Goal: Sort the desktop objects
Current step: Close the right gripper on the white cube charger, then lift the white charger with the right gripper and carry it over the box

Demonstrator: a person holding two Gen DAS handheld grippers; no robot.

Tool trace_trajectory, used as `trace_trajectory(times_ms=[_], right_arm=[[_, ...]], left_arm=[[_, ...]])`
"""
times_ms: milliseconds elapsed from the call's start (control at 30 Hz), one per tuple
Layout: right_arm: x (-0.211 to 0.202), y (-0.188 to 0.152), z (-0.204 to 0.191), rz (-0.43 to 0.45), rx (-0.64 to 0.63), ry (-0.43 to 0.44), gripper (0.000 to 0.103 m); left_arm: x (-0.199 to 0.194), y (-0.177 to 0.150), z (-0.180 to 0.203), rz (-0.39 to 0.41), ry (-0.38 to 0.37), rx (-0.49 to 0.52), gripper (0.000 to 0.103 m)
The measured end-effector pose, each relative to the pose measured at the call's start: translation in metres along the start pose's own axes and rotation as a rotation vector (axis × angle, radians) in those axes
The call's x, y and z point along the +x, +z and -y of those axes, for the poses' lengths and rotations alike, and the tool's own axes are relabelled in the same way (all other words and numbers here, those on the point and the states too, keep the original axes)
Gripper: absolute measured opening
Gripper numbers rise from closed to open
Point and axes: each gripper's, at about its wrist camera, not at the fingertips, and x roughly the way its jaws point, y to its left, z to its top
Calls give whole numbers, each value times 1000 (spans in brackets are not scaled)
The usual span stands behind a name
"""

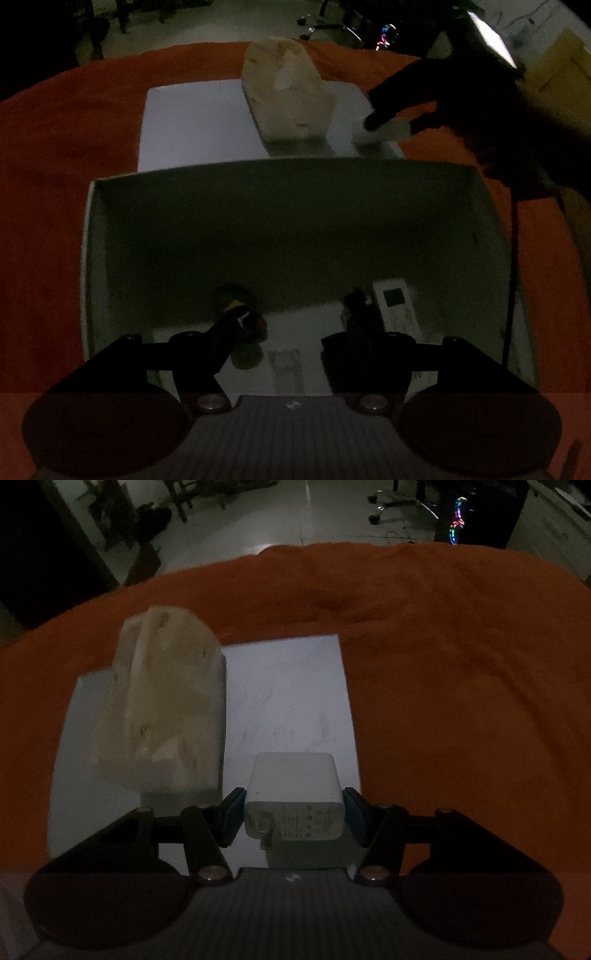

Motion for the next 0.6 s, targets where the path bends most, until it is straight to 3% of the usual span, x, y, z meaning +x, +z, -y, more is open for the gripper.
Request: trace_trajectory(times_ms=[100, 167, 233, 367, 500, 567, 600], right_arm=[[8, -6, -12, 13, -98, -28, 59], [17, -6, -19, -41, -144, -31, 59], [27, -6, -21, -98, -138, -23, 60], [33, 0, -24, -95, -134, -28, 62], [39, 13, -25, -124, -76, -16, 72], [43, 19, -26, -152, -64, -23, 71], [47, 20, -28, -167, -70, -39, 65]], left_arm=[[3, -1, 0, -12, 0, 0, 62], [6, -1, -2, -18, 3, -6, 62], [8, -1, -4, -24, 5, -12, 62], [12, -1, -6, -37, 5, -18, 62], [13, -1, -4, -40, -3, -15, 62], [14, -1, -3, -39, -3, -11, 62], [14, -1, -2, -38, -2, -9, 62]])
